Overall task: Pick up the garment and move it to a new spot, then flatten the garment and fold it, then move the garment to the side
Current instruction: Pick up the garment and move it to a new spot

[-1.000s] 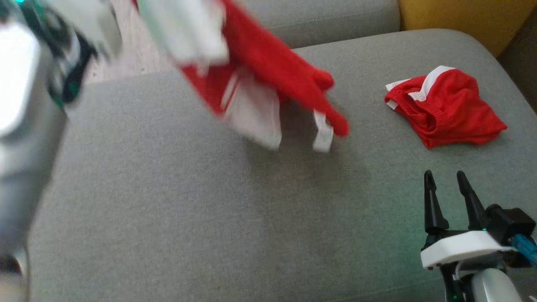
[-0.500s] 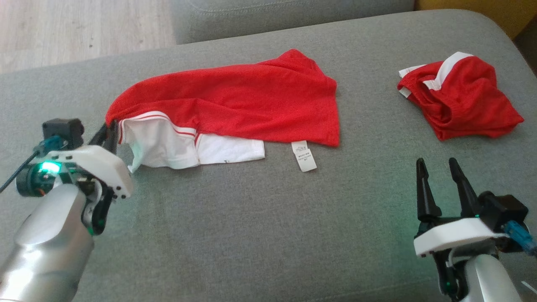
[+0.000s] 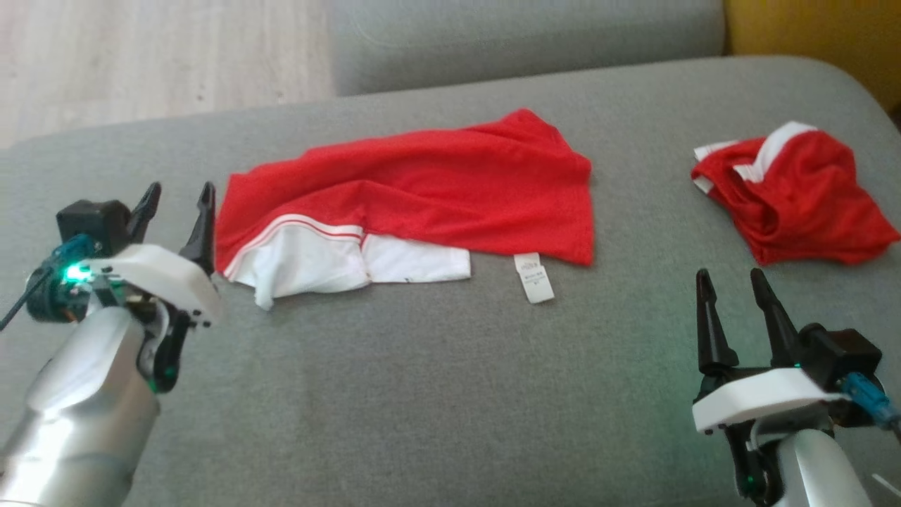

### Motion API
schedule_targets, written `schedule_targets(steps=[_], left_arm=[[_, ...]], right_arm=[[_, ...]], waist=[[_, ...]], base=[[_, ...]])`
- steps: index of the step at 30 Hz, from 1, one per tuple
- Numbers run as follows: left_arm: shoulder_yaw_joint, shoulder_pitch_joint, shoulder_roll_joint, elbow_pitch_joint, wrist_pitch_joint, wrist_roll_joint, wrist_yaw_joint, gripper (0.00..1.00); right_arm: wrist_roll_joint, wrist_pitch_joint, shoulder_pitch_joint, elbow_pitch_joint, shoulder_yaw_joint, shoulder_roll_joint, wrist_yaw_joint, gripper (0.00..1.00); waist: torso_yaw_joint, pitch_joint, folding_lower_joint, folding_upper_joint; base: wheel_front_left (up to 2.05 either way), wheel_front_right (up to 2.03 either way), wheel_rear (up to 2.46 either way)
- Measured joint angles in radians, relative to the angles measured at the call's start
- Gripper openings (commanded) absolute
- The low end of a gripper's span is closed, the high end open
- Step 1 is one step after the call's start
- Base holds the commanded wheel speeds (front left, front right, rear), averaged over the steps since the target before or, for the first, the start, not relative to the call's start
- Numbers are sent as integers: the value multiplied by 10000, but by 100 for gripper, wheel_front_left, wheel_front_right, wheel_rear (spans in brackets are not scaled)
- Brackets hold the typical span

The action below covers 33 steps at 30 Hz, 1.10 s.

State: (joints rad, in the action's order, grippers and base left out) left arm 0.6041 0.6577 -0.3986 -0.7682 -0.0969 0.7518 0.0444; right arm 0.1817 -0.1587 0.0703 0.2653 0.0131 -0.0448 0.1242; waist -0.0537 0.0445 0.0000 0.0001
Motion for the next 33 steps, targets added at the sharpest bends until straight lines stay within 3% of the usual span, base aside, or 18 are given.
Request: schedule_targets(steps=[8,21,33], left_arm=[[-23,-872,347,1206,-587,236,-178,100],[-236,-4892,347,4021,-1438,-67,-2138,100],[-332,-7008,495,5983,-1522,-330,-2978,100]], right_arm=[[2,-25,-418,-10,90,0,0,100],[-88,-232,-1243,-341,-48,2,0,100],[33,-316,-1926,-405,-203,4,0,100]], waist=[[499,-633,-1,0],[983,-1251,-1,0],[1153,-1515,-1,0]], base=[[0,0,0],[0,0,0],[0,0,0]])
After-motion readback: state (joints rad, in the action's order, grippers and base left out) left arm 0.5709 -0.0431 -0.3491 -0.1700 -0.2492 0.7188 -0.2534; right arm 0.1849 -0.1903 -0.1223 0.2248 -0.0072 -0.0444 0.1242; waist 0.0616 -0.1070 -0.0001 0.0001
